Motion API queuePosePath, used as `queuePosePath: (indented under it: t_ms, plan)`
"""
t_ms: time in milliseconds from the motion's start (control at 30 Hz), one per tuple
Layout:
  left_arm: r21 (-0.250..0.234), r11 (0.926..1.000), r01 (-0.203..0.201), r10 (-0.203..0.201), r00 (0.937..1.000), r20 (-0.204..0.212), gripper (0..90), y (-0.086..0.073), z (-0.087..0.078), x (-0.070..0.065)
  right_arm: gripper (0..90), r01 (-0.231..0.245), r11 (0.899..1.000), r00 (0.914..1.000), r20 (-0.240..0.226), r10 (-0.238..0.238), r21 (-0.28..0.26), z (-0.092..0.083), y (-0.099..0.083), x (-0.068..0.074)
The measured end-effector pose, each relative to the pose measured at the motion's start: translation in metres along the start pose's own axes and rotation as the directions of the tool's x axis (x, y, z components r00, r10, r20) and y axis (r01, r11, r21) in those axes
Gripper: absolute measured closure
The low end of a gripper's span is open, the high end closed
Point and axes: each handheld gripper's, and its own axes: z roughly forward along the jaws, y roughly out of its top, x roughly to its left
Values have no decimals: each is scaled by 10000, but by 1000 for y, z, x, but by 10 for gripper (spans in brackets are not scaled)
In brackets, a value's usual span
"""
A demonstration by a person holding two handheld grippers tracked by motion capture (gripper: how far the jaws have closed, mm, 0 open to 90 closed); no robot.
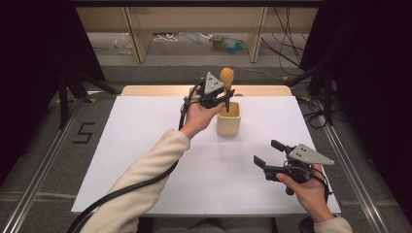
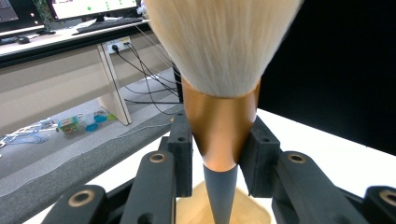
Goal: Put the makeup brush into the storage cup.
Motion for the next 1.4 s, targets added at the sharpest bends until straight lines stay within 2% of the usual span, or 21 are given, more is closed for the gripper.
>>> queuePosePath:
  t_ms: [167,333,367,433,500,533,667,800,867,933,1000,1400]
  plan:
    - [23,10000,-4,4,10000,17,687,-1,1,0,153,62,9998,10000,36,-63,168,-1,1,0]
    - [52,10000,-40,39,10000,26,687,-1,2,-1,153,54,9999,10000,13,-54,144,-1,0,0]
    - [37,10000,-27,27,10000,11,687,-1,3,-1,153,18,10000,10000,-8,-18,-39,0,0,0]
    - [57,10000,-40,39,10000,31,687,-2,3,-1,153,13,10000,10000,-4,-13,-57,0,0,0]
    - [54,10000,-17,17,10000,34,687,-3,4,-2,153,95,9999,9999,128,-95,-46,0,0,0]
    - [73,10000,-26,26,10000,24,687,-3,4,-2,153,23,10000,10000,-9,-23,-23,0,0,1]
    - [132,9999,-57,57,10000,47,687,-5,5,-2,153,-1,10000,10000,-31,0,-71,0,0,0]
    - [148,9999,-74,74,10000,39,687,-5,6,-2,153,59,10000,10000,73,-59,-26,0,0,0]
    - [157,9999,-71,70,10000,33,687,-5,6,-2,153,11,10000,10000,-24,-11,-48,0,0,0]
    - [147,9999,-44,44,10000,33,687,-5,6,-1,153,64,9999,10000,25,-65,139,-1,1,0]
    - [150,9999,-57,57,10000,25,687,-5,6,-2,153,53,10000,10000,53,-53,-39,0,0,1]
    - [199,9998,-42,42,10000,3,687,-8,10,-3,153,65,9999,10000,34,-66,98,-1,1,0]
